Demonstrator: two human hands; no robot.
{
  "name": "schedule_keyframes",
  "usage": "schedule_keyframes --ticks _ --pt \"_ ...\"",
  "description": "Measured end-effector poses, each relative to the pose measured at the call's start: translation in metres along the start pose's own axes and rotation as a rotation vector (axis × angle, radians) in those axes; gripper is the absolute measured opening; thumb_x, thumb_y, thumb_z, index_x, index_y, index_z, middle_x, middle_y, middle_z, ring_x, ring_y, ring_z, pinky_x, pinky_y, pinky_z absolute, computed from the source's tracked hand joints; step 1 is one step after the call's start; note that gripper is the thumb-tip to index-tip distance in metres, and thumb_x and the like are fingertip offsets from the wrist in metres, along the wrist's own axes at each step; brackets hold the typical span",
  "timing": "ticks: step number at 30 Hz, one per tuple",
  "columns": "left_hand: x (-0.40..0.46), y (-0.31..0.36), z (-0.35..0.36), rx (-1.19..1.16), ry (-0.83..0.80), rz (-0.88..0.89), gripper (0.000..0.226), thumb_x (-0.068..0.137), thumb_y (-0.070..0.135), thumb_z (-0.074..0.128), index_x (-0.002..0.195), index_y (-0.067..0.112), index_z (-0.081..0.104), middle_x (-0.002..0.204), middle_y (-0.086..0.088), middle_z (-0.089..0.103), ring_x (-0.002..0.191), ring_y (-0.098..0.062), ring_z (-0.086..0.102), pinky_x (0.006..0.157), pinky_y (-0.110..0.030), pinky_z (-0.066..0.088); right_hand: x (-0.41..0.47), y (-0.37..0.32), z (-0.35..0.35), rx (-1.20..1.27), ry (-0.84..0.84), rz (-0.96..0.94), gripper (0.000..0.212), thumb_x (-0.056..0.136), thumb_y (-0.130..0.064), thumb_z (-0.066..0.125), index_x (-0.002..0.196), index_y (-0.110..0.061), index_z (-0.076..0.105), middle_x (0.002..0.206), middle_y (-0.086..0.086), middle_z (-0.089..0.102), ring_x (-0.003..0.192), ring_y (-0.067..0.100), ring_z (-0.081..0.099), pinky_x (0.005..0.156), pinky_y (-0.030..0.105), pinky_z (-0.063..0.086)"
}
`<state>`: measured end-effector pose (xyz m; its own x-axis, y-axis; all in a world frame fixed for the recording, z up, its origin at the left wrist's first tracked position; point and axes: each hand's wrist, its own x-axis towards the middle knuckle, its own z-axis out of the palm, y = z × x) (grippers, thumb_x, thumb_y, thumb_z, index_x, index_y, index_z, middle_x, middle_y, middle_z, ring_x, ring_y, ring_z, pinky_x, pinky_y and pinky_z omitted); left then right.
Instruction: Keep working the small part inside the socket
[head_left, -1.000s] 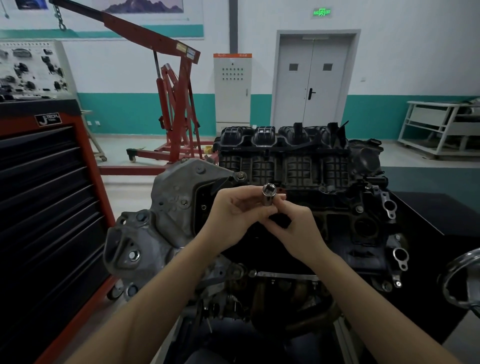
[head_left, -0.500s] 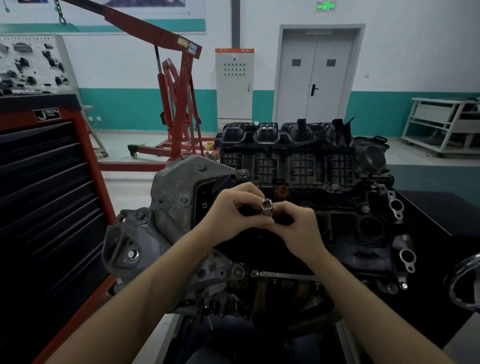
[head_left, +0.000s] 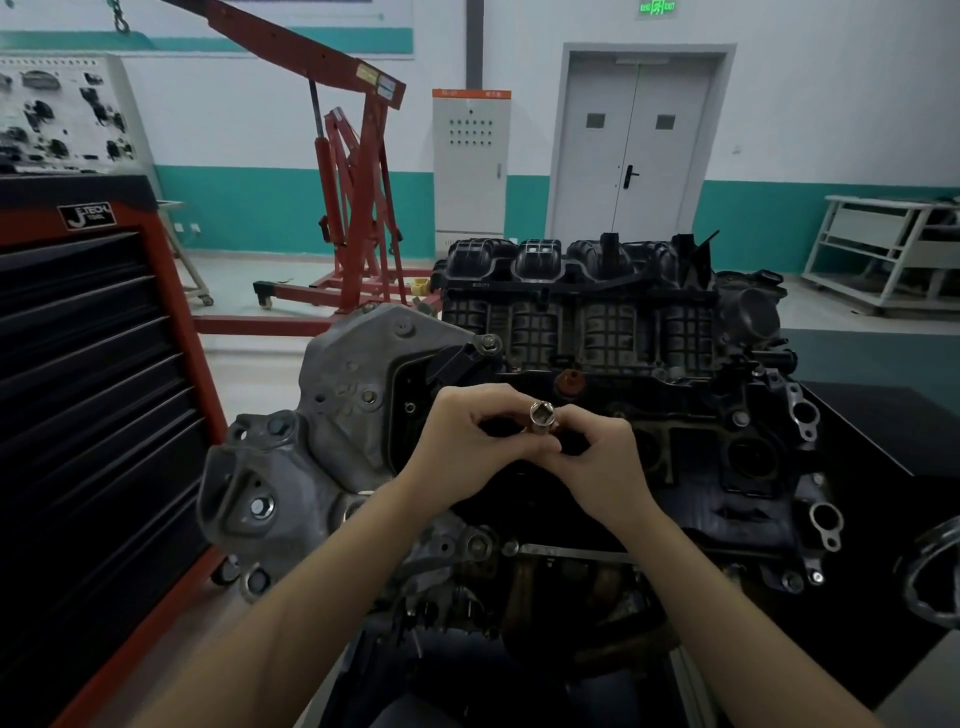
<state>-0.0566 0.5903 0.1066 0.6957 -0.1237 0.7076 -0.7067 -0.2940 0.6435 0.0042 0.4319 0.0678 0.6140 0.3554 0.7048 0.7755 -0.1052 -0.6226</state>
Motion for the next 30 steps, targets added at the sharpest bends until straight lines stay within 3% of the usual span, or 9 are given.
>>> schedule_keyframes --ticks 3,7,10,13,17,22,25,28,30 --pt "-0.003 0.003 0.004 -0.082 0.02 -0.056 0.03 0.075 -0.004 0.077 0.1 0.012 0.074 0.094 -0.002 0.076 0.092 -0.016 0.072 0.084 -0.029 0.057 0.0 -0.001 -0.003 -0.106 -0.076 -0.067 0.025 0.083 -0.01 0.072 0.108 -0.01 0.071 0.104 -0.005 0.072 0.097 0.011 0.067 0.086 0.034 0.052" --pt "-0.006 0.004 0.003 -0.126 -0.056 -0.071 0.025 0.08 -0.005 0.072 0.101 0.008 0.072 0.1 -0.01 0.074 0.099 -0.024 0.07 0.09 -0.041 0.055 -0.002 0.002 -0.003 -0.065 -0.015 -0.015 0.019 0.079 -0.005 0.075 0.098 -0.003 0.073 0.091 0.005 0.074 0.086 0.02 0.07 0.079 0.042 0.055" --pt "-0.007 0.006 0.004 0.025 0.018 -0.016 0.018 0.074 0.003 0.08 0.091 0.006 0.076 0.091 -0.002 0.074 0.088 -0.014 0.071 0.081 -0.029 0.056 -0.001 0.0 0.001 -0.013 0.023 0.01 0.017 0.073 -0.002 0.079 0.089 -0.007 0.074 0.083 0.002 0.074 0.078 0.015 0.07 0.072 0.033 0.055" --pt "-0.008 0.008 0.006 0.014 0.076 -0.032 0.023 0.072 0.003 0.081 0.092 0.013 0.077 0.087 0.003 0.076 0.086 -0.01 0.072 0.079 -0.021 0.055 -0.001 -0.005 -0.002 -0.029 -0.026 0.001 0.02 0.077 -0.006 0.077 0.096 -0.011 0.073 0.091 -0.006 0.073 0.086 0.007 0.069 0.078 0.028 0.053" --pt "-0.009 0.01 0.007 -0.155 -0.027 -0.09 0.031 0.078 -0.005 0.072 0.101 0.017 0.076 0.099 0.004 0.075 0.099 -0.016 0.071 0.089 -0.027 0.055 -0.004 -0.006 -0.004 -0.115 -0.069 -0.029 0.024 0.08 -0.015 0.07 0.104 -0.017 0.071 0.097 -0.025 0.065 0.092 -0.005 0.063 0.085 0.027 0.048" --pt "-0.009 0.01 0.01 0.046 0.079 -0.009 0.021 0.071 0.008 0.082 0.089 0.014 0.075 0.089 0.002 0.073 0.087 -0.014 0.07 0.081 -0.027 0.055 -0.003 -0.003 0.0 -0.025 0.017 0.07 0.018 0.075 -0.005 0.079 0.092 -0.007 0.075 0.086 0.002 0.074 0.085 0.023 0.069 0.079 0.048 0.053" --pt "-0.01 0.01 0.014 0.065 0.155 -0.023 0.021 0.07 0.007 0.084 0.086 0.017 0.077 0.086 0.004 0.074 0.082 -0.01 0.071 0.077 -0.022 0.054 -0.003 -0.005 -0.001 -0.022 -0.011 0.05 0.017 0.079 -0.01 0.076 0.096 -0.012 0.073 0.092 -0.002 0.073 0.09 0.02 0.068 0.082 0.048 0.053" --pt "-0.01 0.011 0.013 -0.099 0.05 -0.085 0.028 0.076 -0.004 0.075 0.095 0.017 0.075 0.095 0.0 0.075 0.093 -0.015 0.072 0.085 -0.024 0.054 -0.005 -0.005 -0.001 -0.078 -0.065 0.003 0.025 0.082 -0.01 0.069 0.105 -0.019 0.07 0.099 -0.015 0.068 0.096 0.015 0.066 0.085 0.043 0.052" --pt "-0.01 0.011 0.01 -0.163 -0.039 -0.084 0.027 0.079 -0.008 0.071 0.1 0.008 0.073 0.098 -0.006 0.074 0.098 -0.021 0.07 0.089 -0.031 0.054 -0.006 -0.004 -0.001 -0.088 -0.018 0.041 0.024 0.079 -0.005 0.073 0.101 -0.014 0.073 0.094 -0.011 0.07 0.09 0.019 0.067 0.082 0.045 0.053"
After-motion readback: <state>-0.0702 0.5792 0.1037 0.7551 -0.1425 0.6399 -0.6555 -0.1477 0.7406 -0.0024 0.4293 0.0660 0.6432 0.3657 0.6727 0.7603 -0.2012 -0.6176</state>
